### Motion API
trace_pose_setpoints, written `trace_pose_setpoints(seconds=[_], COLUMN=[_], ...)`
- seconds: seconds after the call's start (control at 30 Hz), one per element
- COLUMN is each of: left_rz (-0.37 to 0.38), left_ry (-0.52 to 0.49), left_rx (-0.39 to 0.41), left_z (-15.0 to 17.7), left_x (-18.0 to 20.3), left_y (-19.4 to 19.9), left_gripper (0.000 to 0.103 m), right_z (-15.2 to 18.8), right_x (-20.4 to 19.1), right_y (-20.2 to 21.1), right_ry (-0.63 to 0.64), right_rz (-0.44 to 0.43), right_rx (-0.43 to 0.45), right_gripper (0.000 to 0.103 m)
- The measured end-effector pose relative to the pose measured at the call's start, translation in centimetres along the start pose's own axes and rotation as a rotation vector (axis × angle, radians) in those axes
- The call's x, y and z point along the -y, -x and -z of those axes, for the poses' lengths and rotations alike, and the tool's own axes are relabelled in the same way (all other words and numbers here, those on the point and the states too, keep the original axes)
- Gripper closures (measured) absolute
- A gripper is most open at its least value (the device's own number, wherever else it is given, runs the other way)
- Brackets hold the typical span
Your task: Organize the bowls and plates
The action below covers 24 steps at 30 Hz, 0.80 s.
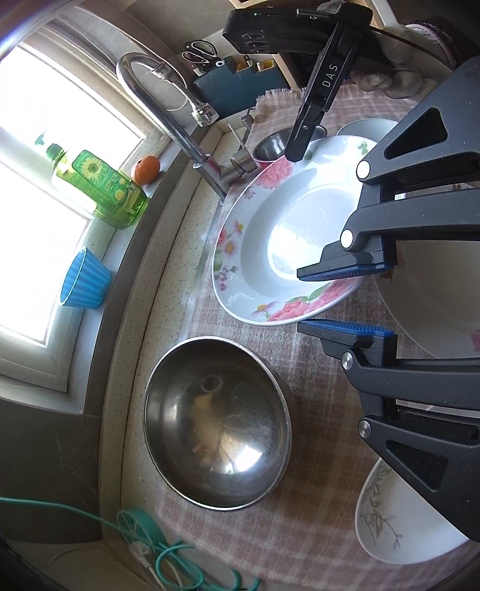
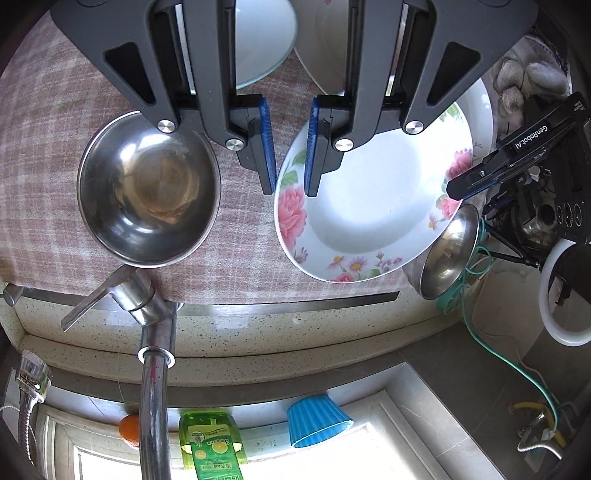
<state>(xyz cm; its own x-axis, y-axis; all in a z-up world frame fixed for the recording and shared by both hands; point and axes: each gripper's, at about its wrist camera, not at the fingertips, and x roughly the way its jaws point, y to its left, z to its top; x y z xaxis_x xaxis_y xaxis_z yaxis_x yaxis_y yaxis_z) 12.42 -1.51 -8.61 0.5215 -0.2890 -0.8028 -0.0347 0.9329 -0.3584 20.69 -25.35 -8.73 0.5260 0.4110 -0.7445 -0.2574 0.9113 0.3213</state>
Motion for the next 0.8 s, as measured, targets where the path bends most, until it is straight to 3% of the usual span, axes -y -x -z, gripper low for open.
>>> trace_pose_setpoints(seconds=[0.8], left_rz=[-0.015], left_ry=[-0.029], left_rx=[0.018], left_z=[6.7], left_x=[-1.0], left_y=[5.4], left_gripper=[0.084], right_z=[8.9], right_x=[-2.8], right_y=[2.5], right_ry=[0.017], right_rz=[-0.012], right_rx=[-0.025], right_gripper=[0.087])
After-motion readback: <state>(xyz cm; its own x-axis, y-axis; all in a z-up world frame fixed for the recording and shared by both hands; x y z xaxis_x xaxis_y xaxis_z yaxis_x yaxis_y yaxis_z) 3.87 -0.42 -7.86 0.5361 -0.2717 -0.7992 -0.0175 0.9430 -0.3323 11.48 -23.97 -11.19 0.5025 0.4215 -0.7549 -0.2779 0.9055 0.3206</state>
